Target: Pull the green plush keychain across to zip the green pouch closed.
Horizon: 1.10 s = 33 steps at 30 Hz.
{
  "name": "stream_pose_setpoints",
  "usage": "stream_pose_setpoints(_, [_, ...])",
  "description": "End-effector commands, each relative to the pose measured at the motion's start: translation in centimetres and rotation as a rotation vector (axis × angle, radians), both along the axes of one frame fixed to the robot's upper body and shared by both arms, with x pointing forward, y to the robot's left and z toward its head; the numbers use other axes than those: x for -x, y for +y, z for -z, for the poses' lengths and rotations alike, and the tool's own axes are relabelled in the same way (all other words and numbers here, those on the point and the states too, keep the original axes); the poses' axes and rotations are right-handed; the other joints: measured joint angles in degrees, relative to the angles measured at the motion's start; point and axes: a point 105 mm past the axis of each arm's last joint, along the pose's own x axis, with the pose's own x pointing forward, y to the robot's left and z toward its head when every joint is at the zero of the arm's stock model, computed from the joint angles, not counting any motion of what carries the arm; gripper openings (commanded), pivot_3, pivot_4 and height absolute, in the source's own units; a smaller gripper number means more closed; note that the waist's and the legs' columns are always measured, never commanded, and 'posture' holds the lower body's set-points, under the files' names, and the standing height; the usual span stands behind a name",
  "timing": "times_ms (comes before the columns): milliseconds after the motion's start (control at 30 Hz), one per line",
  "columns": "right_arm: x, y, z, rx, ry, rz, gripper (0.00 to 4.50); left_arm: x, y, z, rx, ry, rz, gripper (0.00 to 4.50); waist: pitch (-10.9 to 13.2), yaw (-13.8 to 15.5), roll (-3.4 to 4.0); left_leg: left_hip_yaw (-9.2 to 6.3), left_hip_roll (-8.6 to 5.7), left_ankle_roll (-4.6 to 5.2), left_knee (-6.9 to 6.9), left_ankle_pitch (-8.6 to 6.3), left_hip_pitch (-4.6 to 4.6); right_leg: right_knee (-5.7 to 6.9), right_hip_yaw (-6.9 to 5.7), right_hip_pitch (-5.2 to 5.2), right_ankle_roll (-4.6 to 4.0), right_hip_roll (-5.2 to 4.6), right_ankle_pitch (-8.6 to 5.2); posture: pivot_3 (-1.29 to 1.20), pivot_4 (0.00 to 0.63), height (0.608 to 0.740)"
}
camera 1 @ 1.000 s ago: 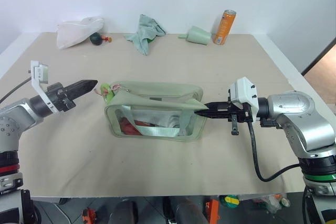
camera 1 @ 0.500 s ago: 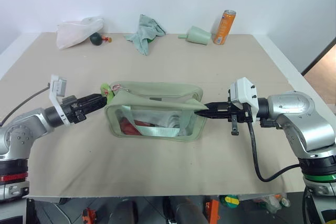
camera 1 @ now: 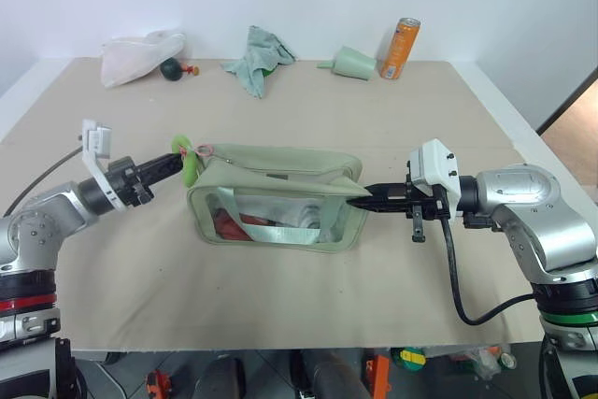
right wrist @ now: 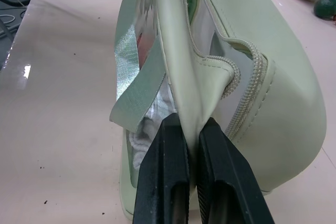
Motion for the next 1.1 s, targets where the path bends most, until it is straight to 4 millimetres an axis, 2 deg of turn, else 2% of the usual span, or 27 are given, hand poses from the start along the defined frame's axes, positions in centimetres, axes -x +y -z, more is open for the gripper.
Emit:
stream_pose_setpoints(33, [0.1, 0.1, -0.9, 0.003, -0.044, -0.013, 0.0, 1.1, -0.3, -4.8, 0.025, -0.156, 0.036, 0.01, 0.0, 0.0, 0.0, 0.0, 0.0, 0.0, 0.0, 0.0, -0.01, 0.0, 0.0, 0.0, 0.0, 0.0, 0.0, 0.0, 0.15, 0.74])
stream_pose_setpoints(133, [0.0, 0.2, -0.9, 0.002, -0.05, -0.017, 0.0, 1.8, -1.7, -6.4, 0.019, -0.21, 0.098, 0.01, 0.0, 0.0, 0.0, 0.02, 0.0, 0.0, 0.0, 0.0, 0.0, 0.0, 0.02, 0.0, 0.0, 0.0, 0.0, 0.0, 0.15, 0.74])
stream_pose_setpoints(267, [-0.1, 0.3, -1.0, 0.0, -0.054, -0.018, 0.0, 1.9, -3.5, -6.7, -0.04, -0.233, 0.146, 0.01, 0.0, 0.0, 0.0, 0.02, -0.01, 0.0, 0.0, 0.0, 0.0, 0.0, 0.03, 0.0, 0.01, 0.0, 0.0, 0.0, 0.15, 0.74])
stream_pose_setpoints(400, [-0.1, 0.4, -1.0, -0.003, -0.062, -0.018, 0.0, 1.6, -6.7, -5.5, -0.202, -0.217, 0.226, 0.01, 0.0, 0.1, 0.0, -0.03, -0.05, -0.01, 0.02, 0.01, 0.0, 0.0, 0.02, 0.03, 0.03, -0.01, 0.01, 0.0, 0.15, 0.74])
stream_pose_setpoints(500, [0.0, 0.4, -1.1, -0.004, -0.065, -0.016, 0.0, 1.6, -7.8, -4.3, -0.283, -0.198, 0.262, 0.01, 0.0, -0.2, 0.0, 0.05, -0.09, -0.02, 0.01, 0.01, 0.03, 0.0, 0.14, 0.02, 0.05, -0.01, 0.03, 0.0, 0.15, 0.74])
stream_pose_setpoints(633, [0.0, 0.3, -1.1, -0.004, -0.067, -0.008, 0.0, 1.2, -8.1, -3.3, -0.308, -0.162, 0.274, 1.31, 0.0, 0.0, 0.0, 0.02, -0.05, -0.02, -0.02, 0.01, 0.03, 0.0, 0.13, 0.01, 0.04, 0.05, 0.02, 0.0, 0.15, 0.74])
stream_pose_setpoints(867, [0.1, 0.2, -1.0, -0.002, -0.067, -0.003, 0.0, 0.7, -6.7, -3.8, -0.297, -0.202, 0.212, 3.73, 0.0, 0.0, 0.0, 0.03, -0.06, 0.0, 0.01, 0.02, 0.04, 0.0, 0.13, 0.02, 0.06, 0.03, 0.03, 0.0, 0.15, 0.74])
stream_pose_setpoints(1033, [0.0, 0.2, -1.0, -0.002, -0.066, -0.007, 0.0, 1.3, -4.2, -6.9, -0.113, -0.233, 0.158, 3.73, 0.0, -0.1, 0.01, 0.02, -0.01, 0.01, 0.0, 0.03, 0.03, 0.0, 0.11, 0.01, 0.07, 0.06, 0.04, 0.0, 0.15, 0.74])
stream_pose_setpoints(1100, [0.0, 0.3, -1.0, -0.002, -0.065, -0.009, 0.0, 1.8, -3.5, -7.3, -0.073, -0.229, 0.153, 3.73, 0.0, -0.1, 0.0, 0.0, 0.0, 0.01, 0.0, 0.02, 0.0, 0.0, 0.07, 0.01, 0.07, 0.06, 0.04, 0.0, 0.15, 0.74])
